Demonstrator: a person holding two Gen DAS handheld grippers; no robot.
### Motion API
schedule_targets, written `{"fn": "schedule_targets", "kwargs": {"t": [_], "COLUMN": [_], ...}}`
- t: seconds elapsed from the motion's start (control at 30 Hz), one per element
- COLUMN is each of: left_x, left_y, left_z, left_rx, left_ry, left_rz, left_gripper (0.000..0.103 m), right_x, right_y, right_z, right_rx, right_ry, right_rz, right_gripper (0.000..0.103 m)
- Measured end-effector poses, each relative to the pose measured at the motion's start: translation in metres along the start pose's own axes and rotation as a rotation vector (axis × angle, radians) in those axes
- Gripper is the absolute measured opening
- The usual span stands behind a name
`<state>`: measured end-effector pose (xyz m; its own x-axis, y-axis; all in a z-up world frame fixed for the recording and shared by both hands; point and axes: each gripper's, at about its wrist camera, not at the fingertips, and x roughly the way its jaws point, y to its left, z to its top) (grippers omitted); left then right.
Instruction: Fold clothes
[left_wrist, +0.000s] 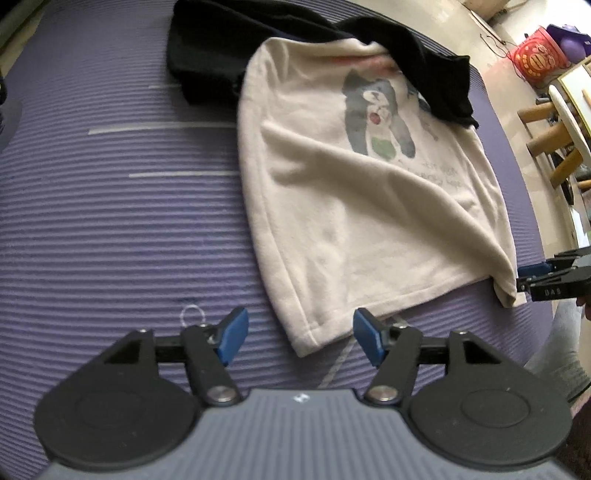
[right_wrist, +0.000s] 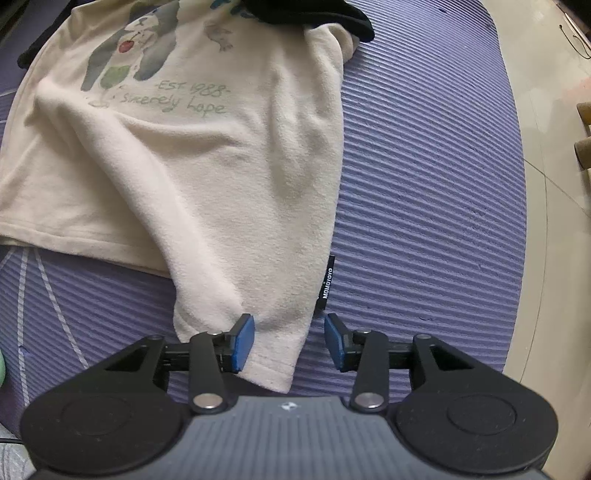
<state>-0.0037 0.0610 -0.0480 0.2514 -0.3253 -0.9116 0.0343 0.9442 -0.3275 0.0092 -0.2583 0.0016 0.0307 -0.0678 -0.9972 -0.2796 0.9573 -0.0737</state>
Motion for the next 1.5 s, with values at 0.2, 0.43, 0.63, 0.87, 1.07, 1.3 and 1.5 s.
{"fn": "schedule_targets", "kwargs": {"t": [0.2,0.43,0.63,0.87,1.07,1.3,1.5], "left_x": [0.001,0.008,0.02,0.007,-0.01,-0.004,0.0], "left_y": [0.003,0.007,-0.01,-0.017,0.007,0.009,0.013], "left_z": [0.002,0.004,-0.001,-0.011,-0.022,-0.035,-0.034], "left_rx": [-0.033,-0.099,-0.066,0.02,0.031,0.055,0.027], "left_ry": [0.001,0.036,0.071,0.03,0.068,0.102,0.101], "left_rz": [-0.016,-0.065,-0.074,0.018,0.107,0.151,0.146], "left_gripper": [0.068,0.067,0.01,0.005,0.005,0.006,0.007], "right_x": [-0.003,-0.007,-0.001,-0.005,-0.01,-0.014,-0.002], "right_y": [-0.002,-0.008,-0.004,-0.005,-0.007,-0.007,-0.016], "right_z": [0.001,0.001,-0.004,-0.009,-0.018,-0.032,-0.041], "right_rx": [0.012,0.035,0.021,0.017,0.028,0.041,0.108], "right_ry": [-0.006,-0.018,-0.005,-0.008,-0.016,-0.026,-0.011], "right_rz": [0.011,0.025,0.02,0.02,0.031,0.057,0.085], "right_gripper": [0.043,0.043,0.043,0.043,0.043,0.043,0.039]}}
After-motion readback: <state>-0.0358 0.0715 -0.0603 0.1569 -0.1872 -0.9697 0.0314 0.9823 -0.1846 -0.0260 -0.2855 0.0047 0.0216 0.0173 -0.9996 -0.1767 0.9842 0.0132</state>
